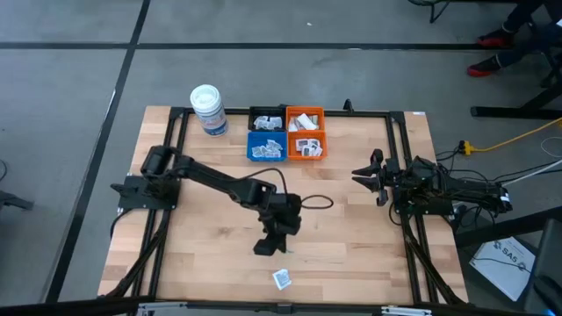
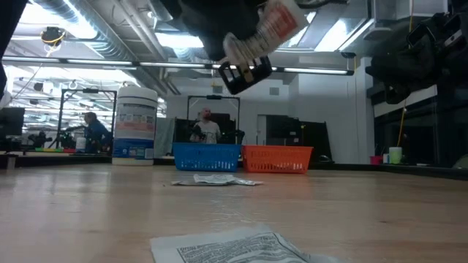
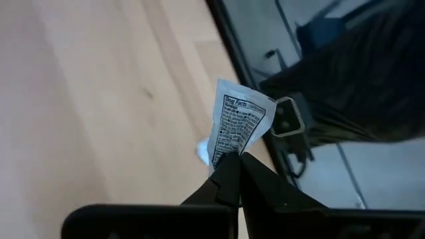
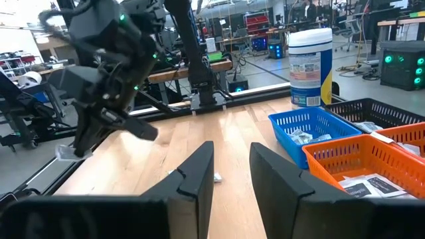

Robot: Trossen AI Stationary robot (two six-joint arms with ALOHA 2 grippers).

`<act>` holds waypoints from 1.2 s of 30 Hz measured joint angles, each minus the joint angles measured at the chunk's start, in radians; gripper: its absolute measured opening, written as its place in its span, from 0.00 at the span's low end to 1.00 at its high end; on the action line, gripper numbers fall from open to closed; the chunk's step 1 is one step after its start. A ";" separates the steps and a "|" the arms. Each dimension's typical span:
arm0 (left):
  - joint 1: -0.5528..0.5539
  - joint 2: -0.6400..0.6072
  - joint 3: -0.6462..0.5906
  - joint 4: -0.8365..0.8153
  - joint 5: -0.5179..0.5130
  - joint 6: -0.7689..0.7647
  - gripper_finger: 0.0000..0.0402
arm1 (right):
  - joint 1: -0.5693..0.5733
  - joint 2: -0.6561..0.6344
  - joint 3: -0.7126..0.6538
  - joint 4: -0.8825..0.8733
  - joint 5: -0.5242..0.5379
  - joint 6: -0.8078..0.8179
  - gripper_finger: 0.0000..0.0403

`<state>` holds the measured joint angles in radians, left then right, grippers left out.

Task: Pick & Place First Aid Supplies
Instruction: Put the ointment pack into the blue bin

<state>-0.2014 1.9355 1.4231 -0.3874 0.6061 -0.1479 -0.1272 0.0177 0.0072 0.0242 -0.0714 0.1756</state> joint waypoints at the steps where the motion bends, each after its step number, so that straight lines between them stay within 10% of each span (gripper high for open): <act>1: 0.004 -0.005 0.000 -0.001 -0.015 0.000 0.00 | 0.000 0.000 0.000 0.000 0.000 0.000 0.25; 21: 0.326 -0.137 0.003 0.157 -0.111 0.031 0.00 | 0.000 0.000 0.000 0.000 0.000 0.000 0.25; 36: 0.576 -0.160 0.003 -0.058 -0.218 0.132 0.00 | 0.000 0.000 0.000 0.000 0.000 0.000 0.25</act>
<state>0.3750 1.7760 1.4258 -0.4449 0.3877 -0.0164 -0.1272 0.0177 0.0074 0.0244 -0.0713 0.1755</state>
